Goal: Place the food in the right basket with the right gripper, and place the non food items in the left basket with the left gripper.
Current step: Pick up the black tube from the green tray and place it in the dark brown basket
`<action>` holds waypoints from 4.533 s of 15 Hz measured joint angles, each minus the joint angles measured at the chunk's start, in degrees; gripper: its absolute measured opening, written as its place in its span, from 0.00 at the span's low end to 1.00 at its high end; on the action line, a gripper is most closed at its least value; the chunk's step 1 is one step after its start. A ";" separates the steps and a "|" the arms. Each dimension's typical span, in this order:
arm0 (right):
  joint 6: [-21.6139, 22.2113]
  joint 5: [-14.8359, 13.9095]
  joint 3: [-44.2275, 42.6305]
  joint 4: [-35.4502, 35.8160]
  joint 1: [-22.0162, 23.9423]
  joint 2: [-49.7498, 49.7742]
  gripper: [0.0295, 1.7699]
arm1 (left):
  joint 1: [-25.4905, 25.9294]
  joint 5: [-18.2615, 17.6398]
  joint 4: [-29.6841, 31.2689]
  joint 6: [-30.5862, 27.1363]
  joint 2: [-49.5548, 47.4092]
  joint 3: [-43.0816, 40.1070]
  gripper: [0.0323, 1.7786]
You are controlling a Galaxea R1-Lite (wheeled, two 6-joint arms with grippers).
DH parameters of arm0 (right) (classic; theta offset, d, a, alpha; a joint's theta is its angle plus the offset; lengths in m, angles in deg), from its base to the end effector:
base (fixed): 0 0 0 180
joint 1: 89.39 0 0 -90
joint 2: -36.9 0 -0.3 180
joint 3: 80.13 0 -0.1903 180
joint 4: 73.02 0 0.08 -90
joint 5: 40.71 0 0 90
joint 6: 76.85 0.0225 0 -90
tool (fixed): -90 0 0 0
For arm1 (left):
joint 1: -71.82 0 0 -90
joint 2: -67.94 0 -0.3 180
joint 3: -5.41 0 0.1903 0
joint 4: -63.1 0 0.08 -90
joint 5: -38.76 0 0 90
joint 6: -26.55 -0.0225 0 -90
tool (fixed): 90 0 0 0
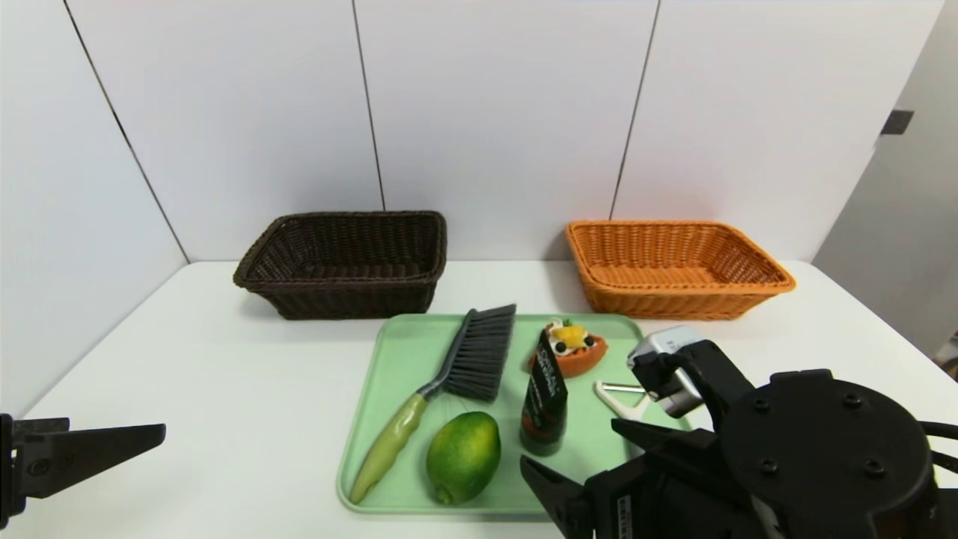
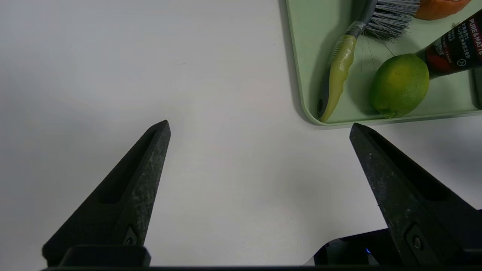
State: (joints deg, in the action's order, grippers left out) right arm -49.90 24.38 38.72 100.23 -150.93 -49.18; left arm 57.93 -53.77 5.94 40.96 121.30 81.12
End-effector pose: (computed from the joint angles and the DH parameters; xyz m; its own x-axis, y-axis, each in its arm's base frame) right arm 0.1215 0.2043 0.1664 0.7381 0.4778 -0.4763 -0.4451 0.8754 0.1885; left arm 0.0785 -0.0204 0.2546 0.7857 -0.2398 -0.5703 0.1284 0.9650 -0.2287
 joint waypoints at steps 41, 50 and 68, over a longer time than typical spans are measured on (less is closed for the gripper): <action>-7.19 -2.54 1.90 25.50 7.33 -17.07 0.20 | 0.00 0.69 -0.18 -0.02 -5.05 -2.62 0.95; -10.80 -0.63 -0.71 21.48 7.38 -7.67 0.20 | 0.00 0.69 -2.91 -0.06 -7.00 -2.66 0.95; -8.19 19.01 -70.84 -5.05 18.05 -33.99 0.20 | 0.00 -1.84 -6.52 0.57 -2.45 6.80 0.95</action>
State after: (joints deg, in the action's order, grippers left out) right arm -58.09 43.39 -32.12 95.18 -132.87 -83.17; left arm 57.93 -55.61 -0.58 41.53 118.85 87.93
